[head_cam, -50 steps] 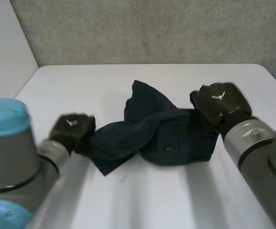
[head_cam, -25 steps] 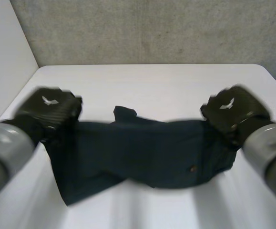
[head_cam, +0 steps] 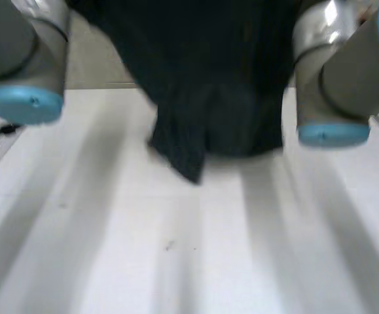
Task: Fold the shorts.
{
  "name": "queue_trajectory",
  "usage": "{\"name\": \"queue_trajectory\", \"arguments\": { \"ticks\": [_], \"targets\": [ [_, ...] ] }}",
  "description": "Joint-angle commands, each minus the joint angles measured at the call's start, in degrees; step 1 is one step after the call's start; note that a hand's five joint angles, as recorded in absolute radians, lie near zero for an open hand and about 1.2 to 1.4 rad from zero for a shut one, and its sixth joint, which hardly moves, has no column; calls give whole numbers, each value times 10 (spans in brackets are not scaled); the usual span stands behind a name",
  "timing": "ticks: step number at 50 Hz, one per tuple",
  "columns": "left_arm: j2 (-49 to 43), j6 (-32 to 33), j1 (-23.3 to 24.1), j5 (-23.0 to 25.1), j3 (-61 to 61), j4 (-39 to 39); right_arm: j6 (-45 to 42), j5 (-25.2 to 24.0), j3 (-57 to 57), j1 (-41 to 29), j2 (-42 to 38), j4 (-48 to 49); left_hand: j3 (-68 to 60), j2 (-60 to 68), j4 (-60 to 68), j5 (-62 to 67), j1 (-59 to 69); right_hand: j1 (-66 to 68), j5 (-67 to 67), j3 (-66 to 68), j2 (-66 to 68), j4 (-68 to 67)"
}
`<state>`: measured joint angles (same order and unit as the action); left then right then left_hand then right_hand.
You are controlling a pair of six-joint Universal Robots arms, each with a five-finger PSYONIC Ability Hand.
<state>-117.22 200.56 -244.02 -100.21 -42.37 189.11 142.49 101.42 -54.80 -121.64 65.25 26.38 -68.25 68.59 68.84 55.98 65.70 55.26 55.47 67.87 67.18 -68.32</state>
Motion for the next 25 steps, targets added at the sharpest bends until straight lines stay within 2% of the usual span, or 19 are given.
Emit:
{"name": "queue_trajectory", "arguments": {
  "ticks": [1, 6, 14, 21, 25],
  "targets": [
    [95, -3, -9, 0, -104, 120, 0, -10, -13, 0, 26, 64, -118, 114, 112, 140, 143, 247, 145, 121, 128, -117],
    [103, -4, -20, 3, -185, 113, 1, -18, -43, -3, 14, -26, -118, 114, 112, 140, 143, 247, 145, 121, 128, -117],
    [91, -5, -25, 12, -357, 112, 1, -30, -134, -2, -33, -60, -118, 114, 112, 140, 143, 247, 145, 121, 128, -117],
    [1, 1, -15, 13, -473, 110, -3, -46, -216, -2, -111, -90, -118, 114, 112, 140, 143, 247, 145, 121, 128, -117],
    [-24, 11, -10, 12, -516, 95, 1, -44, -244, -2, -123, -112, -118, 114, 112, 140, 143, 247, 145, 121, 128, -117]
  ]
}}
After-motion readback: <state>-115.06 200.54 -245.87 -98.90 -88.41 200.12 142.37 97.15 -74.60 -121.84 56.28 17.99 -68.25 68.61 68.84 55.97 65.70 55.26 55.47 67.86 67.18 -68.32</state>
